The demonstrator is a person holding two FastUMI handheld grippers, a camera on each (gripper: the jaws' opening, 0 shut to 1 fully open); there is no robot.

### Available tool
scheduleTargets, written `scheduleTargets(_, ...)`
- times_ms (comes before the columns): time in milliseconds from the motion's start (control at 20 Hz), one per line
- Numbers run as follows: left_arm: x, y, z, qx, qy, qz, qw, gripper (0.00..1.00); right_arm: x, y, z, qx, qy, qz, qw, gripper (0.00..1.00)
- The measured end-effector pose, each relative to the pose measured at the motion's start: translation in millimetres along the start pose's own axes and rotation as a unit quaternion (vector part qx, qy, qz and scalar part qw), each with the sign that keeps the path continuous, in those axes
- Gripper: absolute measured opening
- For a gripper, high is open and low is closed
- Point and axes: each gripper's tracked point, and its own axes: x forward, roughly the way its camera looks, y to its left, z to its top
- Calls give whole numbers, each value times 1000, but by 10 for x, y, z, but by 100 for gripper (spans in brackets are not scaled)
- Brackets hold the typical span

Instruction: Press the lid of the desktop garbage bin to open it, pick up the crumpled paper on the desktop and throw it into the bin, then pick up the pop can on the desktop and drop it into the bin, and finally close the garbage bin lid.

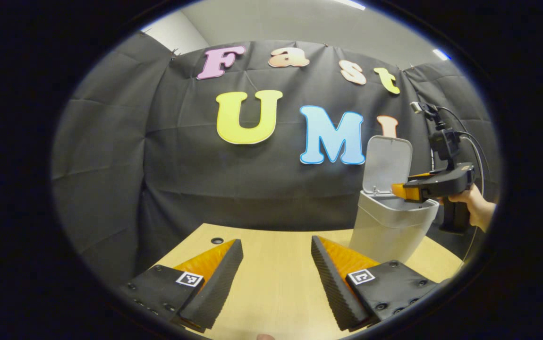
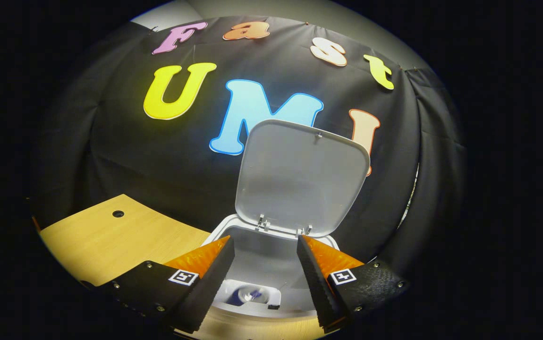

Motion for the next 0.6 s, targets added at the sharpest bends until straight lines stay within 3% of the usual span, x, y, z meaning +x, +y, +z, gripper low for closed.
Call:
scheduleTargets(200,-9,-47,24,2,-1,-1,1000,100,-45,-39,62,2,-11,-5,1000,86)
scheduleTargets(300,-28,-65,29,4,-2,-3,1000,100,-69,-55,106,7,-16,-5,1000,99)
scheduleTargets(350,-39,-73,34,5,-4,-4,1000,100,-76,-62,117,8,-18,-5,1000,90)
scheduleTargets(600,-87,-91,65,5,-6,-6,1000,100,-100,-150,339,8,-39,-17,999,90)
